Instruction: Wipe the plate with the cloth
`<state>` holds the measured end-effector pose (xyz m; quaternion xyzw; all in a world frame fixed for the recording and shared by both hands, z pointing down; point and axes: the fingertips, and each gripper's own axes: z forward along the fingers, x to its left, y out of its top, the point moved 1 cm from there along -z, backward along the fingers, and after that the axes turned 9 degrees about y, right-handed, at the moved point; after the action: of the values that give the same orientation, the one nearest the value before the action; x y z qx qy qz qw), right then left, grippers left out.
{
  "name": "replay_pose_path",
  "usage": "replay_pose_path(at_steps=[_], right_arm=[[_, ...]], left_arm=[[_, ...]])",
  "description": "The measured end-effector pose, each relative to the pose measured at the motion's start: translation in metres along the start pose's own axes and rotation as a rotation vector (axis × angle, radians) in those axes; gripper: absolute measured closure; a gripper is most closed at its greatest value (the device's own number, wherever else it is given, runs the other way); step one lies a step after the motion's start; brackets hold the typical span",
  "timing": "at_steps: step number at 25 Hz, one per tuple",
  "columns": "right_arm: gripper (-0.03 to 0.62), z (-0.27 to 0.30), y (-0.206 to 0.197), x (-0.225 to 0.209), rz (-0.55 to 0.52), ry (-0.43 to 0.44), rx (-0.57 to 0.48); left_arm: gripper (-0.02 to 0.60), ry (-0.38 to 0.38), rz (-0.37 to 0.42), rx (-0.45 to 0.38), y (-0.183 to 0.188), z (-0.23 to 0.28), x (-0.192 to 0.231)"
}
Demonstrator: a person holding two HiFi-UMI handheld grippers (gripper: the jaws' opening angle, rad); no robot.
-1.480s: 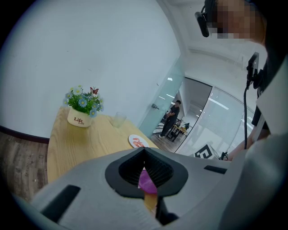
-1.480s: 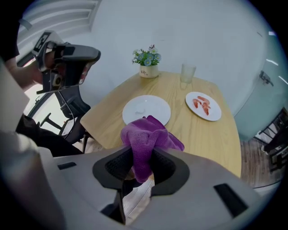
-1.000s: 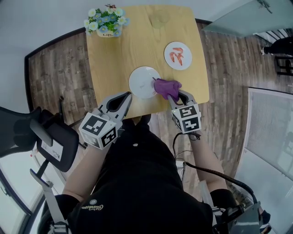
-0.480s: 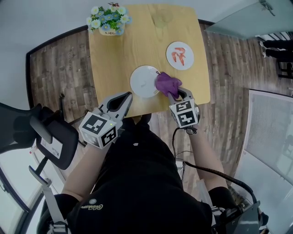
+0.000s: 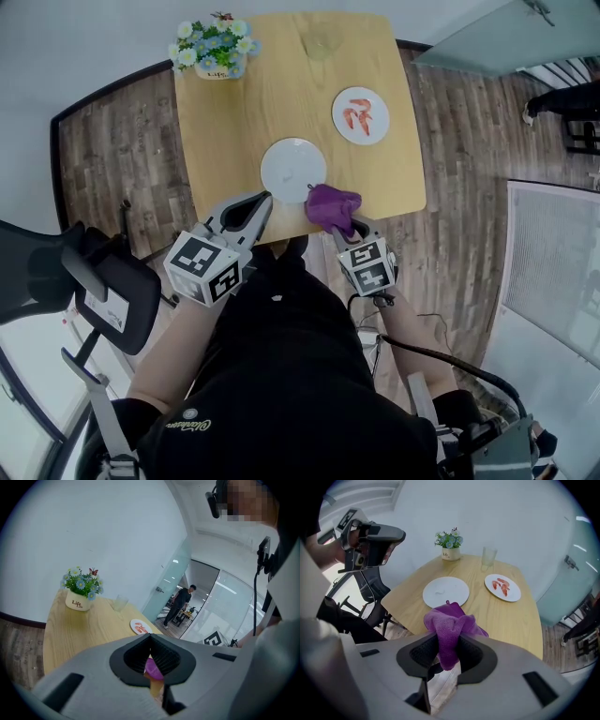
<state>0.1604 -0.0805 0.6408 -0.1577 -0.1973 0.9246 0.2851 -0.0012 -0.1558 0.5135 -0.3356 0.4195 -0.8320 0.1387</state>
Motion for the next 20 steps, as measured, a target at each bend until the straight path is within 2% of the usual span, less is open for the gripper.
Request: replay_pose_path(at_steps=[4, 7, 13, 20], right_arm=[[0.49, -0.008, 0.011, -0.008, 0.009, -0.018, -0.047], [0.49, -0.023, 0.03, -0.014, 0.045, -0.037, -0.135], [0.49, -0.082, 0.097, -0.021, 0.163, -0.028, -0.497], [0.49, -0.162, 0.169, -0.01, 0.14, -0.037, -0.82]], left_arm=[[0.581, 0.0, 0.01, -0.006, 0.003, 0.0, -0.001], [0.581, 0.002, 0.021, -0.024, 0.01, -0.003, 0.0], [0.581, 0.007, 0.06, -0.114, 0.05, -0.012, -0.008], [0.581, 0.012, 0.109, -0.234, 0.1, -0.027, -0.026]])
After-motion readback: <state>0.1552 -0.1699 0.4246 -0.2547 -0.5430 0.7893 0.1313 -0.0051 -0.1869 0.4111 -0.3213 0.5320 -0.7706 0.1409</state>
